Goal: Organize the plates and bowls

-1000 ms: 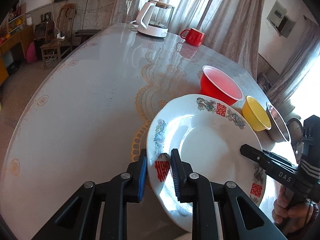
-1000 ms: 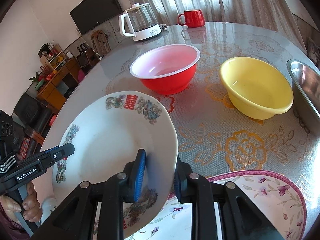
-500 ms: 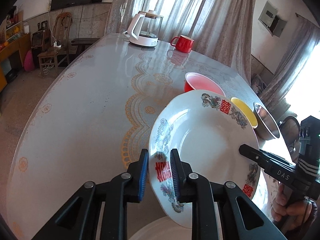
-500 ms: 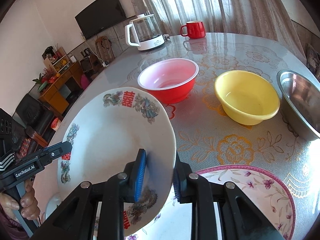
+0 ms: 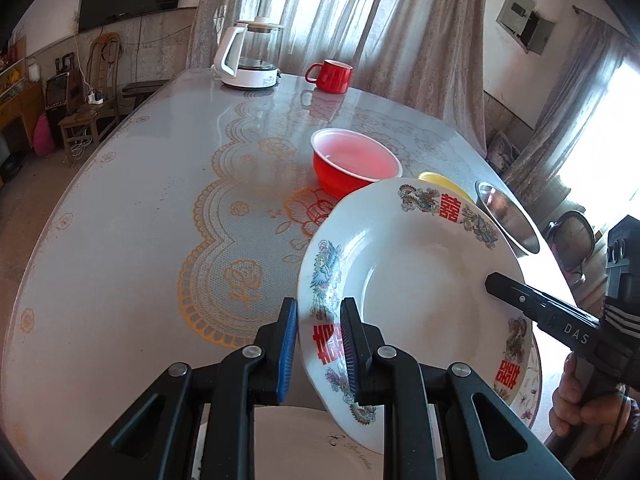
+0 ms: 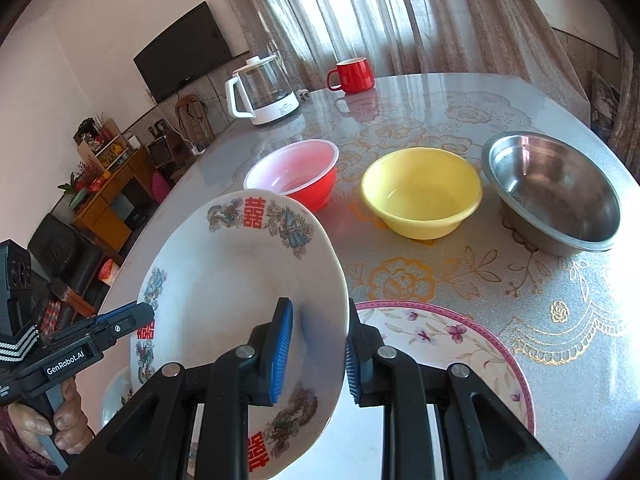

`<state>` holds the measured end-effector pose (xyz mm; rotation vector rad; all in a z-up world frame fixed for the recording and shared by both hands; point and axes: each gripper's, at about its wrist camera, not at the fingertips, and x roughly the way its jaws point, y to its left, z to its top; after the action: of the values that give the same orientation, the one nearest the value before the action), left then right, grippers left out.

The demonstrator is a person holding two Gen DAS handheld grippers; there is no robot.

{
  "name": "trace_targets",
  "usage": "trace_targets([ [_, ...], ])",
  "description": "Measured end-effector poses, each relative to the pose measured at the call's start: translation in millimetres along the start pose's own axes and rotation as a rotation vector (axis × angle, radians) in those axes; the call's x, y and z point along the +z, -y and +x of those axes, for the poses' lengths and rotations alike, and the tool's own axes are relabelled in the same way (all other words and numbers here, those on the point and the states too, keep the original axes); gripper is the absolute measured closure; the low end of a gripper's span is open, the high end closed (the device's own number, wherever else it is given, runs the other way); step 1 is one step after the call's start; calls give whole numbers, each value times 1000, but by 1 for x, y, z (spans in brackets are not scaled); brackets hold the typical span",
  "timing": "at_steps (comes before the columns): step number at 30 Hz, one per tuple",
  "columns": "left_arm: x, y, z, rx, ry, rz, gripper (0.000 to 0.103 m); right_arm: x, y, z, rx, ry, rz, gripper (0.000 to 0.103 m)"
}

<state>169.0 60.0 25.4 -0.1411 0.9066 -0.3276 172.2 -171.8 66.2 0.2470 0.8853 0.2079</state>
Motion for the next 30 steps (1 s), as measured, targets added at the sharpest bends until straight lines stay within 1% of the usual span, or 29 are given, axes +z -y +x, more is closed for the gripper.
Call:
trace_targets([
  [7, -9, 28, 0, -55, -14, 35, 82, -20, 29, -16, -31, -10, 47, 80],
  [11, -22, 46, -1, -58, -15, 70, 82, -32, 42, -31, -62, 7, 61, 79],
  [14, -32, 53, 0, -65, -24, 76, 82, -40, 47, -41, -88, 11, 55, 79],
  [20, -46, 72, 0, -70, -33, 104, 82, -57, 63, -48, -114, -10, 81, 78],
  [24, -53, 83, 4, -64, -39, 126, 82, -68, 69, -50, -165, -14, 84, 76],
  [25, -54, 85, 3, -89, -34, 127, 91, -69, 71, -51, -171, -14, 86, 76],
  [26, -54, 89, 2, -188, -43, 120, 95, -70, 72, -52, -174, -7, 78, 77],
  [27, -54, 97, -3, -227, -38, 127, 95, -70, 69, -53, -181, -1, 59, 78],
  [28, -55, 111, -11, -196, 3, 183, 95, -69, 64, -53, -184, 2, 37, 78],
  [29, -57, 127, -19, -136, 60, 262, 95, -69, 58, -52, -181, 8, 9, 78],
  [30, -59, 140, -26, -110, 103, 312, 95, -68, 50, -51, -182, 11, -27, 78],
])
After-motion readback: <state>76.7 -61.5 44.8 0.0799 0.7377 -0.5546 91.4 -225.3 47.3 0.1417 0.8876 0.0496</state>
